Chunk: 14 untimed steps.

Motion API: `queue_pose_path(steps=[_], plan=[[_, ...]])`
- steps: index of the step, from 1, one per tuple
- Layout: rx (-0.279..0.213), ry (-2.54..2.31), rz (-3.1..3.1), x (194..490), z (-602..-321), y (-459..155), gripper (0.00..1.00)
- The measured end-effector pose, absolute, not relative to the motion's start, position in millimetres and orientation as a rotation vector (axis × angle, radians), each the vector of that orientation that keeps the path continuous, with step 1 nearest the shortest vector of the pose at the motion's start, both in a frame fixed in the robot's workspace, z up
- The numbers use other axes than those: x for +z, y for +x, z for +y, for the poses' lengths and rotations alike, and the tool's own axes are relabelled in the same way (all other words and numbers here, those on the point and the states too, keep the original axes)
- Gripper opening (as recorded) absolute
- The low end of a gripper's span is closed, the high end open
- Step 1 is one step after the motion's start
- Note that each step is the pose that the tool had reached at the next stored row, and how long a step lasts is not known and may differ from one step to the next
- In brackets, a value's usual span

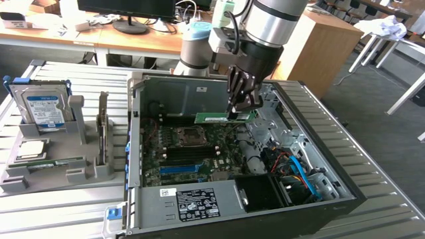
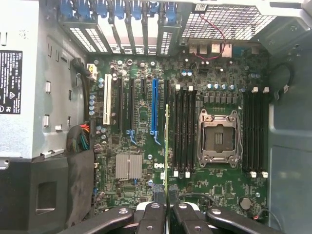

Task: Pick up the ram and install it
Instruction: 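Insert the ram into the slot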

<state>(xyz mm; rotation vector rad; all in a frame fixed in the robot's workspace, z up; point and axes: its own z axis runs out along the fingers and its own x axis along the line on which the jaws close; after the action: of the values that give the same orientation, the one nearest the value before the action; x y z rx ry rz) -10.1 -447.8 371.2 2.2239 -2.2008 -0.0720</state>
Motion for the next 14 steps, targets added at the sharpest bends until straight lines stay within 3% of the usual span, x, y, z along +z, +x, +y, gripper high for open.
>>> queue_pose_path(steps=[14], plan=[[-0.072, 2.224, -2.201, 366.8, -447.9, -10.5, 0.13]])
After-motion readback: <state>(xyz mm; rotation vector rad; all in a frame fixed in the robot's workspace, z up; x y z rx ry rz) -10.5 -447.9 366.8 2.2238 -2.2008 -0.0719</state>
